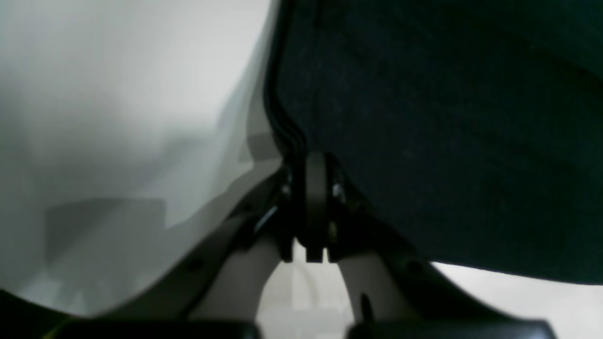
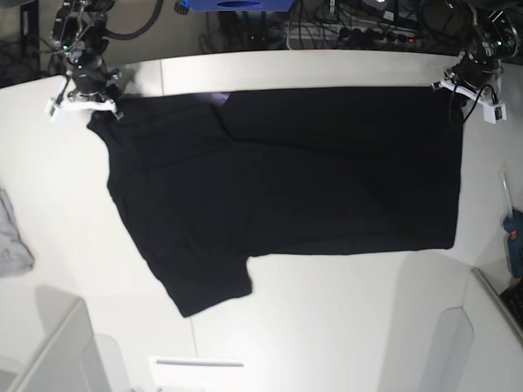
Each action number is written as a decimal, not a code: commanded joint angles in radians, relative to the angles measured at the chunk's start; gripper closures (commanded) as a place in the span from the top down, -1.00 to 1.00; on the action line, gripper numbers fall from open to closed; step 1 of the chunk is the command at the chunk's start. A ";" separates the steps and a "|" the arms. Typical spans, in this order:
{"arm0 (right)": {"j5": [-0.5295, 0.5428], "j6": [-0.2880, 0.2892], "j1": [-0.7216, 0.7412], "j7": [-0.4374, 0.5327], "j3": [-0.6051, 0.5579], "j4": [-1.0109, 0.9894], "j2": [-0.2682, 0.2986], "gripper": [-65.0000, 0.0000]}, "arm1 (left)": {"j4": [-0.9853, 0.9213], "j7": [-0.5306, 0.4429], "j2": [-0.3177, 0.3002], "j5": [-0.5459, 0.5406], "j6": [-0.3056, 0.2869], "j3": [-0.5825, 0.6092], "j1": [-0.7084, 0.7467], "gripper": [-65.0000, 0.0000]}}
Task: Fold the T-shirt properly
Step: 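Drag the shirt back toward the robot with both grippers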
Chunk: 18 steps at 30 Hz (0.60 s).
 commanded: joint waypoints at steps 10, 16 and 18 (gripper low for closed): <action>0.002 0.008 -0.084 0.021 0.007 0.096 0.005 -1.00 | 0.018 -0.015 -0.016 -0.006 -0.001 -0.010 0.044 -1.00; 0.002 0.008 -0.128 0.021 0.007 0.107 0.004 -1.00 | 0.032 -0.017 -0.016 -0.006 -0.001 -0.010 0.079 -1.00; 0.002 0.008 -0.142 0.021 0.007 0.112 0.002 -1.00 | 0.032 -0.017 -0.016 -0.004 -0.001 -0.015 0.089 -1.00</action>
